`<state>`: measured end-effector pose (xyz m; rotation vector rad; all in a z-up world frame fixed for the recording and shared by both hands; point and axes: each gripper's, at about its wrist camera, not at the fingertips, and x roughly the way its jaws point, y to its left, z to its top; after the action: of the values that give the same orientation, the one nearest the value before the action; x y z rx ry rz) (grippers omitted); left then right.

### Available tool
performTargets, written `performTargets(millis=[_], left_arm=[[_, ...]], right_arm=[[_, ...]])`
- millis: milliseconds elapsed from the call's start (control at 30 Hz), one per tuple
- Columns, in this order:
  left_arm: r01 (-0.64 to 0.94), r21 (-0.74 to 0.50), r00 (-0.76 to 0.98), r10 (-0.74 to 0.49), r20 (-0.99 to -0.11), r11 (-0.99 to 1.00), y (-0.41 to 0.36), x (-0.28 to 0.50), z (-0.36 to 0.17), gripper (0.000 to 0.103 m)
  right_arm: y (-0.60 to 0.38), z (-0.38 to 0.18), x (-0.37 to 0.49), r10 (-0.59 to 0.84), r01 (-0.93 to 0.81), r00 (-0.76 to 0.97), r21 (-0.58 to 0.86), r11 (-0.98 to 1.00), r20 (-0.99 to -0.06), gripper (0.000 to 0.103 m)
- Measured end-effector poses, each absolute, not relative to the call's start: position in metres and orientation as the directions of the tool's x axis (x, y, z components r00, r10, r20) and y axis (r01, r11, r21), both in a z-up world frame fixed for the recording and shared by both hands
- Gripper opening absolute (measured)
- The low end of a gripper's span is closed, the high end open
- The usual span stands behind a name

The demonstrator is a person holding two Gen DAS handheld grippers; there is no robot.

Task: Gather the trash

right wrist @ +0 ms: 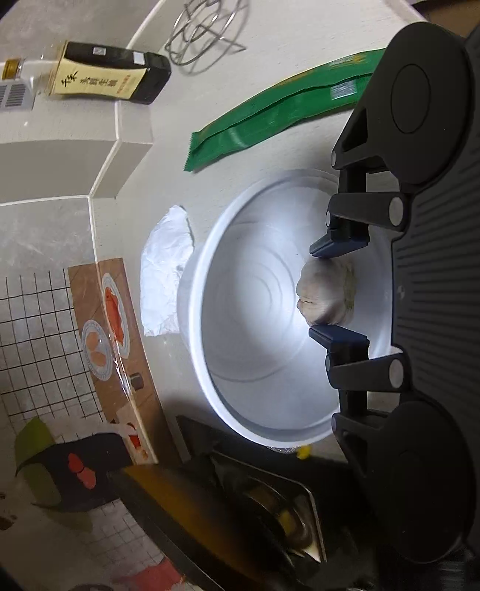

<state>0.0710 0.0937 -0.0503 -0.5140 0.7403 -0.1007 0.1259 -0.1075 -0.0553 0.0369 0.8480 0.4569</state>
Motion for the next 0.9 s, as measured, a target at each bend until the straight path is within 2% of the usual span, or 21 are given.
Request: performTargets(millis=[200,300,367,400,433,700,733,767,800,900], left_arm=[[-0.026,-0.412,0.722,-0.268,-0.638,0.911,0.071,0.09,-0.051,0.041],[-0.012,-0.397,0.719,-0.268,-0.641,0.918,0.065,0.097,-0.055,0.037],[-0.018,-0.39,0.717,-0.26,-0.647,0.92,0.065,0.102,-0.056,0.03],[-0.022,-0.394,0.717,-0.26,-0.647,0.919,0.066,0.105,-0.055,0.017],[-0.033,-0.4,0.716,-0.258,-0.648,0.916,0.068,0.107,-0.054,0.015],[-0.09,-0.341,0.759,-0.157,-0.631,0.936,0.078,0.124,-0.038,0.017],[-0.101,-0.341,0.762,-0.148,-0.63,0.935,0.08,0.125,-0.038,0.017],[-0.118,-0.336,0.766,-0.129,-0.63,0.934,0.083,0.126,-0.037,0.016],[-0.137,-0.328,0.769,-0.109,-0.63,0.935,0.086,0.126,-0.036,0.017],[-0.171,-0.322,0.775,-0.075,-0.628,0.931,0.094,0.126,-0.034,0.017]], right_arm=[[-0.124,-0.055,0.103,0.408,-0.368,0.575,0.221,0.903,-0.709,0.04],[-0.13,-0.054,0.097,0.401,-0.354,0.577,0.224,0.908,-0.712,0.04],[-0.135,-0.051,0.093,0.399,-0.348,0.579,0.227,0.909,-0.711,0.039],[-0.139,-0.048,0.091,0.402,-0.346,0.58,0.232,0.909,-0.709,0.039],[-0.142,-0.046,0.088,0.407,-0.346,0.581,0.239,0.907,-0.705,0.039],[-0.148,-0.029,0.07,0.444,-0.391,0.589,0.243,0.888,-0.675,0.037],[-0.146,-0.029,0.067,0.457,-0.407,0.578,0.247,0.879,-0.676,0.035],[-0.143,-0.03,0.064,0.473,-0.427,0.564,0.251,0.868,-0.676,0.022],[-0.14,-0.031,0.061,0.486,-0.446,0.549,0.254,0.858,-0.68,0.005],[-0.13,-0.035,0.054,0.511,-0.498,0.514,0.245,0.832,-0.689,0.004]])
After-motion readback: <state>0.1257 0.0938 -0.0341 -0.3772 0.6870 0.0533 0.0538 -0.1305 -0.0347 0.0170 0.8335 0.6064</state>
